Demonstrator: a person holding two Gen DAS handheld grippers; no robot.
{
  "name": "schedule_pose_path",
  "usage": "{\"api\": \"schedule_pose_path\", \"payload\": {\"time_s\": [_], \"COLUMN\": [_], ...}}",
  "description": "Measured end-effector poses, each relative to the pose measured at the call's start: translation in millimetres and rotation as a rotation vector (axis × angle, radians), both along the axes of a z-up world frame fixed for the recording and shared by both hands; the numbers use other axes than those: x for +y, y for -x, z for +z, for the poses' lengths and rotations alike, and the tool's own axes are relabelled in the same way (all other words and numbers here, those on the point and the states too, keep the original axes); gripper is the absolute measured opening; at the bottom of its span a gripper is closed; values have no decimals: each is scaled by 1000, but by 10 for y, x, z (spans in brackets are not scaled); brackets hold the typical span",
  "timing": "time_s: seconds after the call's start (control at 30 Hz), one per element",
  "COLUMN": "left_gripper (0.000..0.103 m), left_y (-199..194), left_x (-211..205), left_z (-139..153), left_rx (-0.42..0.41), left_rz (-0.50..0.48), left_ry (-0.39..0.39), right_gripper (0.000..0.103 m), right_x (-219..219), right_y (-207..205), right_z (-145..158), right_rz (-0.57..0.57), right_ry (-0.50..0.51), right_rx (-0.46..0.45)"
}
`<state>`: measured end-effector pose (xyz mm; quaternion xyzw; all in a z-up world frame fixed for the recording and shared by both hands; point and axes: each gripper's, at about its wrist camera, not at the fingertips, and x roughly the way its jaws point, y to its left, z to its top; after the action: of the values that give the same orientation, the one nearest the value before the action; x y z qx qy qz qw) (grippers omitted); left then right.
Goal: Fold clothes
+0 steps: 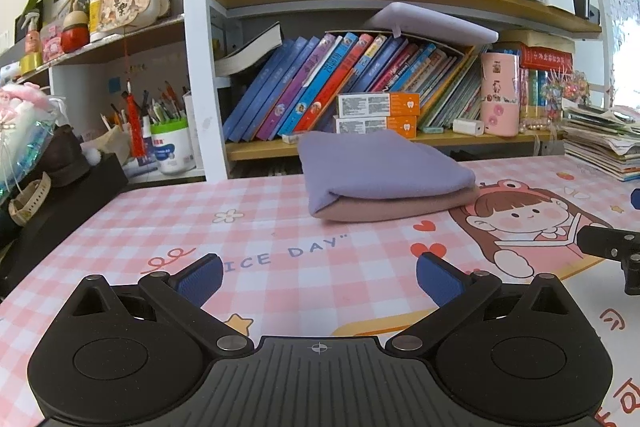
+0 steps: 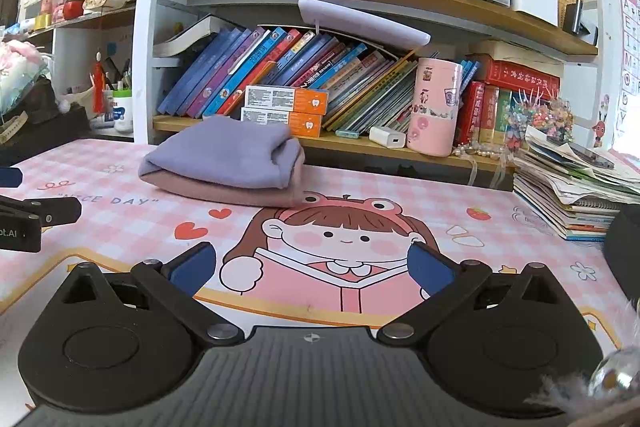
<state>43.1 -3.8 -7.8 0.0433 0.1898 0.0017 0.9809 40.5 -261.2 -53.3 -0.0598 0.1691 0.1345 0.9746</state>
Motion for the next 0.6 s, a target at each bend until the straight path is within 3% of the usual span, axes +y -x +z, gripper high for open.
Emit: {"api": "schedule_pose_path", "payload": {"time_s": [0.6], "left_gripper": [103], "left_y": [-7], "left_x": [12], "left_z": [-2], "left_rx": [7], "left_rz": [3], "left_ry": [4], "right_gripper": [103], "right_x": [2], "right_y": [9], "right_z": [3], "right_rz": [-3], "right_ry": [-2], "right_rx": [-1]}}
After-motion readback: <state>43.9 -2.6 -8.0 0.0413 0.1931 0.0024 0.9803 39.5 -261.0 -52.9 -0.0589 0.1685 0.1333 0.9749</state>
